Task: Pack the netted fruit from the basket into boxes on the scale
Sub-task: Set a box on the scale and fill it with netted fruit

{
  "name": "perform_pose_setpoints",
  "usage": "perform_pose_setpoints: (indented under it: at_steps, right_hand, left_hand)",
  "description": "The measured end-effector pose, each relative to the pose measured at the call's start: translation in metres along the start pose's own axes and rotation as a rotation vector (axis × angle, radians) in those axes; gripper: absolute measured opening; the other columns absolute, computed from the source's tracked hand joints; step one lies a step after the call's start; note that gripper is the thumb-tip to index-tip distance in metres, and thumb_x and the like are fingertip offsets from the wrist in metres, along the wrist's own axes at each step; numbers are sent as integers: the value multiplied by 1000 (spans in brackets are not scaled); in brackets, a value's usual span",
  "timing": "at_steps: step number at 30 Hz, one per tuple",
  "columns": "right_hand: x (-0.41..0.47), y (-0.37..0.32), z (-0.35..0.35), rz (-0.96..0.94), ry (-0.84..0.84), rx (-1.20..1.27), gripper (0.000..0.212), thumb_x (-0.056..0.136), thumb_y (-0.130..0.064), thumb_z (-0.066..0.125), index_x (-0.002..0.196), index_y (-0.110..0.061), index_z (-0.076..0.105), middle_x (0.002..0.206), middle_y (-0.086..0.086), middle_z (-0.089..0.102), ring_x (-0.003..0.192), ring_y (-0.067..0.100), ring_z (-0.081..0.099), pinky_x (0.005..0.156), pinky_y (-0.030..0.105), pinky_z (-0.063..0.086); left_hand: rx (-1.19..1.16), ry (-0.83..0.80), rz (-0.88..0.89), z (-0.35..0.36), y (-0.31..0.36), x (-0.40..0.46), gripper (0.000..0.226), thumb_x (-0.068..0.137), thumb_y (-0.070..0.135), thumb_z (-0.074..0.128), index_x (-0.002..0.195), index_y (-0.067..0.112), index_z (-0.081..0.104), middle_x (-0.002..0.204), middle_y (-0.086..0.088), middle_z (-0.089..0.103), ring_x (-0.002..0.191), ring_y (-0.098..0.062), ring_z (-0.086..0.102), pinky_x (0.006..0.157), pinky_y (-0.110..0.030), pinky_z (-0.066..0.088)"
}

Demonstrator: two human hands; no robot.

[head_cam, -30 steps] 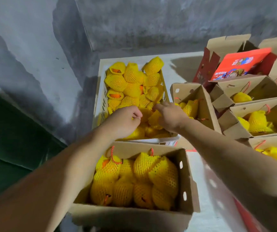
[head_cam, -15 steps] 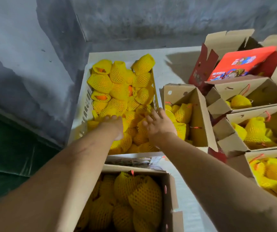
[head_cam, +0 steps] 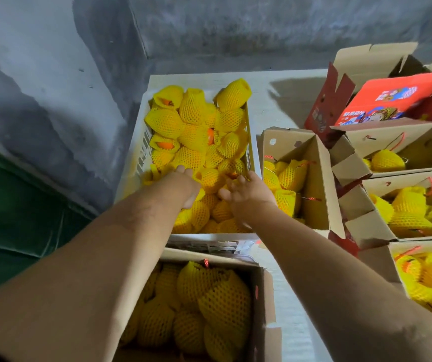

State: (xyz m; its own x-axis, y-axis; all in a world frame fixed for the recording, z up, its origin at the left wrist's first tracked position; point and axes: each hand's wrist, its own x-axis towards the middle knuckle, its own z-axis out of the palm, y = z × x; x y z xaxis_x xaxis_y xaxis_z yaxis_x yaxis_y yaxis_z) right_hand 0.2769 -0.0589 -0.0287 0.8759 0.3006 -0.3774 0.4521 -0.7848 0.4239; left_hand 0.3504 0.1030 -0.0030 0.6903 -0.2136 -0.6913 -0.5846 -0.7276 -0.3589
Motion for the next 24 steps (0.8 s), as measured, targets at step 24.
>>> perform_pose_setpoints:
  at_steps: [24]
  right_hand:
    - [10,3,10,26,62,89,86,100,-39,60,165,-24,6,163,9,31,149,34,31,120,49,22]
  left_hand:
    - [-151,-45,-146,7,-2,5,91,86,48,82,156,19,32,152,-13,44,138,-38,52,98,-46,52]
